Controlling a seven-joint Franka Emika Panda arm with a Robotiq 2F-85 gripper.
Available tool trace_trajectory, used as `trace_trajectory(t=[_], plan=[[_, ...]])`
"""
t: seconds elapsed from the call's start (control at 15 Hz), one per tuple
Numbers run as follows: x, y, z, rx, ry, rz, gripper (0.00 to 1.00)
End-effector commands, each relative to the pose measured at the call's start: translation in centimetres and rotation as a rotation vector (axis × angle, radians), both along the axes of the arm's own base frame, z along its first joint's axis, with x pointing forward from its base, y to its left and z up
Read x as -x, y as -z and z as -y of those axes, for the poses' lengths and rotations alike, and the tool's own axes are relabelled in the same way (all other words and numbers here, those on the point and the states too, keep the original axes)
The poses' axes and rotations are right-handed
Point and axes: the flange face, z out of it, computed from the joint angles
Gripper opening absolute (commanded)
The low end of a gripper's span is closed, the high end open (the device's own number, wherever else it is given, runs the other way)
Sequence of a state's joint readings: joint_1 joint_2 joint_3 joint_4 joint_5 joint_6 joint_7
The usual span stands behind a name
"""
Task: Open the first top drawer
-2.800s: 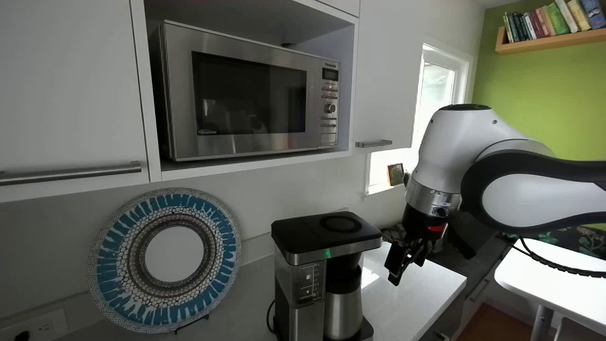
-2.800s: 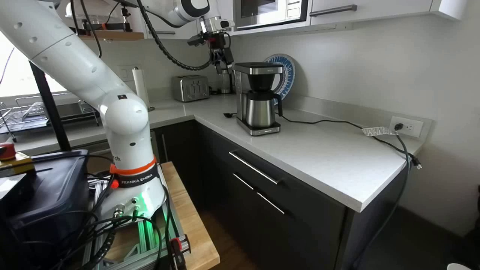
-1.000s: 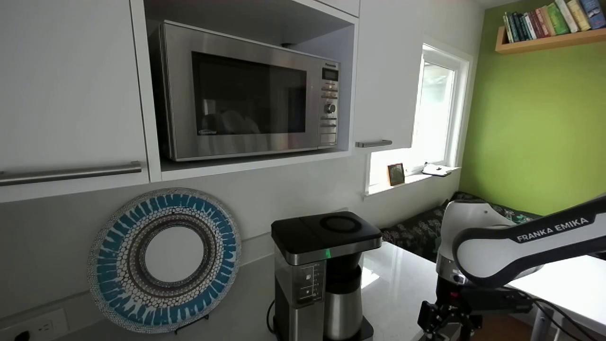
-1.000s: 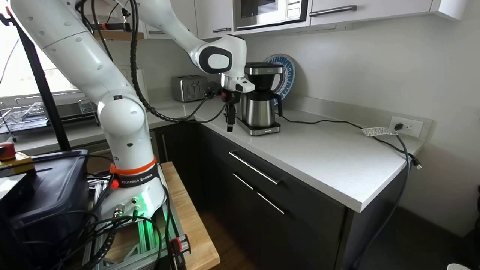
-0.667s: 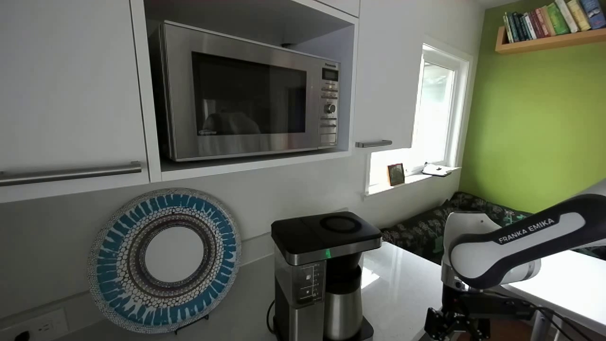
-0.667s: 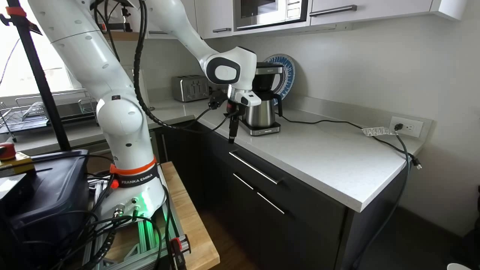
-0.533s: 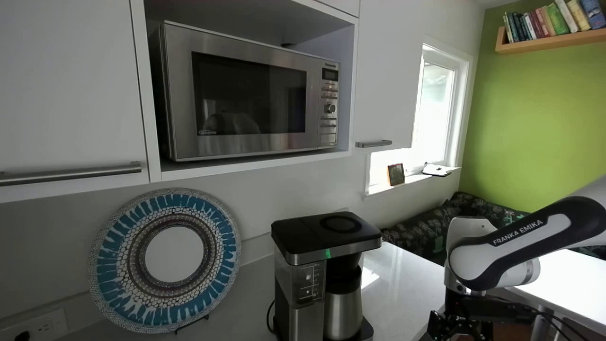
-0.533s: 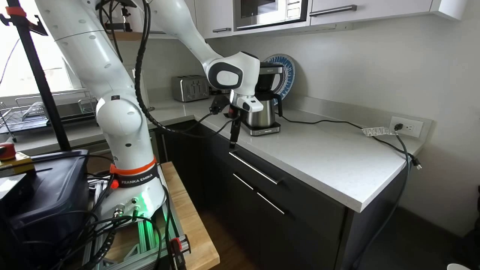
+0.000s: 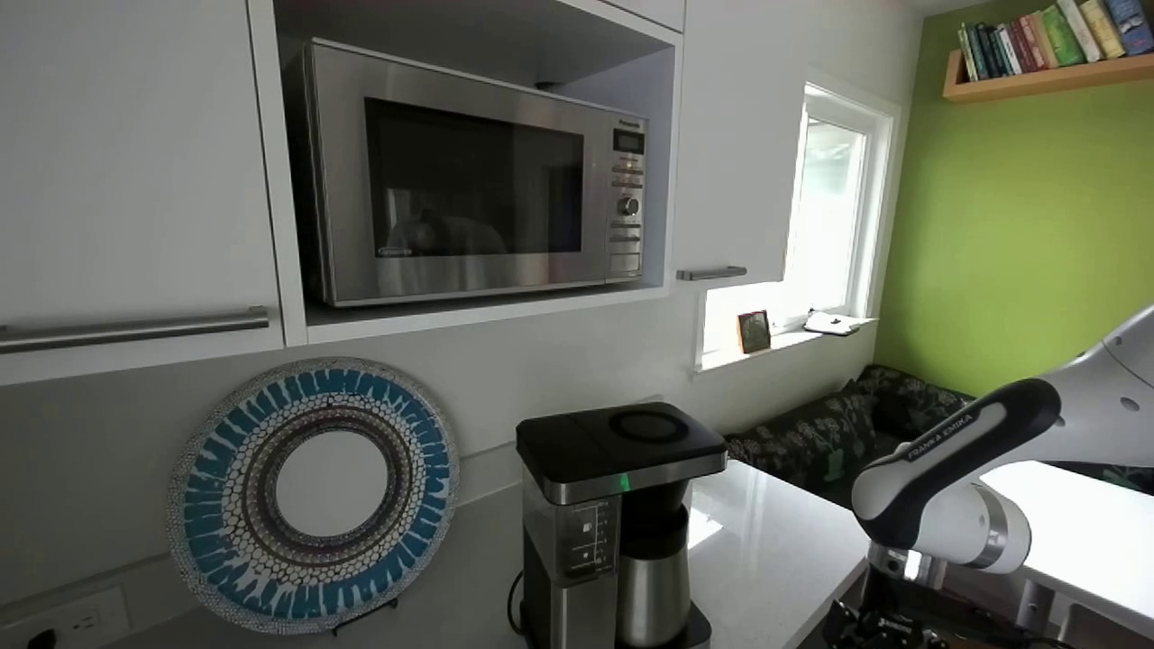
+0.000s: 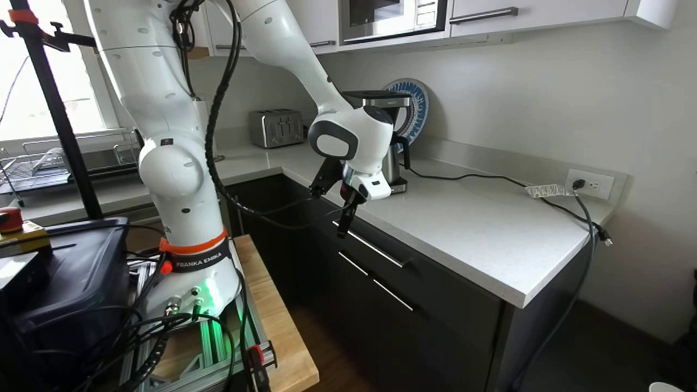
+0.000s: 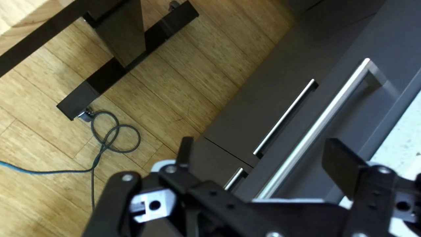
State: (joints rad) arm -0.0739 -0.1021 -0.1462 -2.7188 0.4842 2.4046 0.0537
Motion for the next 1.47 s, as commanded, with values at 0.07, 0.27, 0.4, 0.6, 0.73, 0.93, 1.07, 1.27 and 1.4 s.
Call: trace_trajectory(t=[0.07, 0.27, 0.4, 0.6, 0.73, 0.93, 1.07, 1.27, 1.4], plan=[[0.0, 2.4, 1.6, -0.090, 0.112, -0.039, 1.00], [-0.3, 3.7, 2.1, -0.113, 0.180, -0.069, 1.00], [-0.6, 4.5, 2.2, -0.120, 0.214, -0.083, 1.00], [-1.2, 5.4, 2.3, -0.131, 0.244, -0.097, 1.00], [-1.6, 6.0, 2.2, -0.145, 0.260, -0.100, 1.00], [-2.2, 6.8, 2.0, -0.152, 0.293, -0.105, 1.00], [-2.5, 7.3, 1.9, -0.156, 0.309, -0.109, 1.00], [-2.8, 8.0, 1.8, -0.159, 0.334, -0.117, 1.00], [-2.9, 8.3, 1.6, -0.147, 0.343, -0.121, 1.00]])
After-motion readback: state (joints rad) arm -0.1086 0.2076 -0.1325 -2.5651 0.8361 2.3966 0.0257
